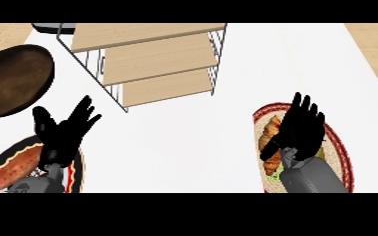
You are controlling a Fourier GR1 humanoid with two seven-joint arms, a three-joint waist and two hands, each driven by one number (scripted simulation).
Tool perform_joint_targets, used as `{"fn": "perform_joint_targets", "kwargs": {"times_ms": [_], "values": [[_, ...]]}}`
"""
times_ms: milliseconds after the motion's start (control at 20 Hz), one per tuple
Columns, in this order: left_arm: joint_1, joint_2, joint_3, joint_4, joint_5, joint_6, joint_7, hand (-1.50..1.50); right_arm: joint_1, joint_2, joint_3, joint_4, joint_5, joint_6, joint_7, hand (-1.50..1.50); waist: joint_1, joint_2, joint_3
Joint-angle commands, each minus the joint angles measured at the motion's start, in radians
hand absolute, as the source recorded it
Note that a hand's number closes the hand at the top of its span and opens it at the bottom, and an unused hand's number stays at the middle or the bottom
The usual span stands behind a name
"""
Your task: Pick the croissant from the placemat and place it in the tiered shelf
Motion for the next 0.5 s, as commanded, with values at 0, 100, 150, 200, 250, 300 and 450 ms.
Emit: {"fn": "perform_joint_targets", "kwargs": {"times_ms": [0,100,150,200,250,300,450], "values": [[0.032,-0.01,0.004,0.036,0.001,-0.03,-0.02,0.0,0.002,0.04,-0.017,0.084,0.063,0.017,0.116,-1.5,0.003,0.019,0.005],[0.014,-0.018,-0.001,0.05,-0.019,-0.011,-0.019,0.0,-0.027,0.091,-0.031,0.166,0.119,-0.044,0.108,-1.5,0.009,0.022,0.006],[0.013,-0.03,-0.027,-0.029,-0.03,0.028,0.049,0.0,0.011,0.079,-0.028,0.117,0.124,-0.014,0.095,-1.5,0.005,0.018,0.006],[-0.05,0.012,0.024,0.036,-0.003,-0.007,0.076,0.0,-0.028,0.06,-0.087,0.179,0.089,-0.038,0.011,-1.5,0.004,0.022,0.006],[-0.006,-0.03,-0.007,0.043,-0.018,-0.017,0.014,0.0,-0.032,0.099,-0.079,0.156,0.088,0.018,0.05,-1.5,0.004,0.021,0.005],[0.008,-0.025,0.003,0.034,-0.012,-0.015,0.017,0.0,-0.003,0.088,-0.066,0.104,0.055,0.112,0.033,1.5,0.001,0.019,0.005],[-0.001,-0.024,0.004,0.021,-0.018,0.0,0.021,0.0,-0.008,0.08,-0.042,0.189,0.011,0.207,-0.047,1.5,0.013,0.023,0.005]]}}
